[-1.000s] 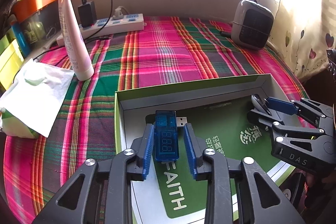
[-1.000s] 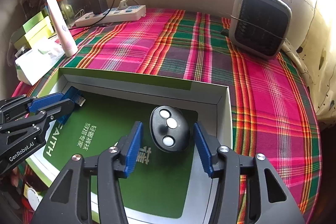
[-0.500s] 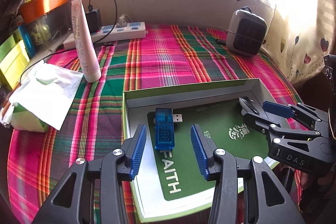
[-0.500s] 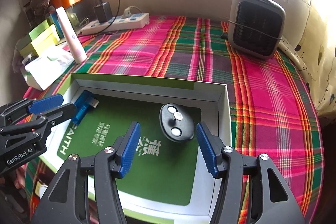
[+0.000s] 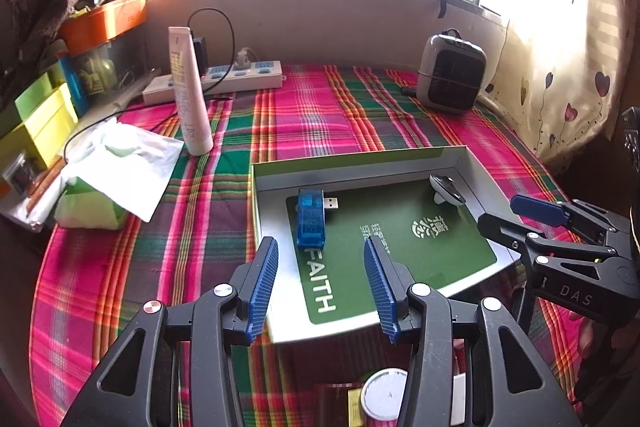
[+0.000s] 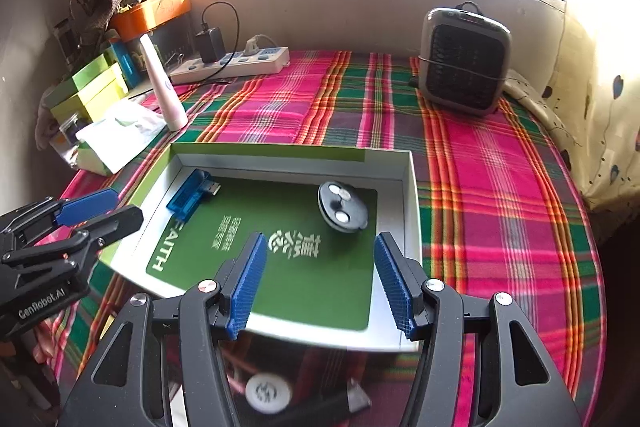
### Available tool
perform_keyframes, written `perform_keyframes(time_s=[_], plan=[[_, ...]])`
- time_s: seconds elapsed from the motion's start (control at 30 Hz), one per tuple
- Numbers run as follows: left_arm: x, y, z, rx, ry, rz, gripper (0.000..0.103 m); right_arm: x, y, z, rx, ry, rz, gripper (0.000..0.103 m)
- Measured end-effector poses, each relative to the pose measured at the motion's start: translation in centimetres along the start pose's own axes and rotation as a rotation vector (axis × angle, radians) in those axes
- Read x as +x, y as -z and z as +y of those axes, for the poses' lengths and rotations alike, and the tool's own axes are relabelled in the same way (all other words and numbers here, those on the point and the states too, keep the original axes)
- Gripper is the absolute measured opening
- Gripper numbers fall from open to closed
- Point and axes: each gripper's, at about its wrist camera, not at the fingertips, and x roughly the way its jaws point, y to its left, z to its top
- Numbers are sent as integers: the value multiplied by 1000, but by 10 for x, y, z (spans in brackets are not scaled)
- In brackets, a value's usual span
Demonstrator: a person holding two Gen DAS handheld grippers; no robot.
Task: Organize rigid objects
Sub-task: 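Withdraw both open grippers from the green box back over the items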
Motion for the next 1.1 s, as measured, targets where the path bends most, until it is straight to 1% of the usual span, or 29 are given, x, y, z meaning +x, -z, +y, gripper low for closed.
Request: perform_keyframes(time_s=[0.17, 0.4, 0.57, 0.67, 0.83, 0.93, 1.1], plan=[[-17, 15, 6, -22, -2, -15, 44, -17, 15, -5, 32, 12, -15, 57], [-32, 40, 19, -64, -18, -10, 44, -36, 40, -17, 93, 39, -29, 57], [-44, 56, 28, -100, -14, -14, 44, -41, 57, -13, 95, 50, -20, 57], [-45, 64, 29, -99, -14, -5, 44, -43, 65, -5, 77, 59, -16, 57], [-48, 78, 32, -112, 7, 12, 44, -41, 73, 2, 74, 69, -1, 57], [-49, 85, 32, -117, 15, 24, 44, -37, 76, 5, 73, 58, 18, 57], [-51, 92, 32, -120, 23, 30, 44, -39, 82, 4, 80, 77, 24, 59]])
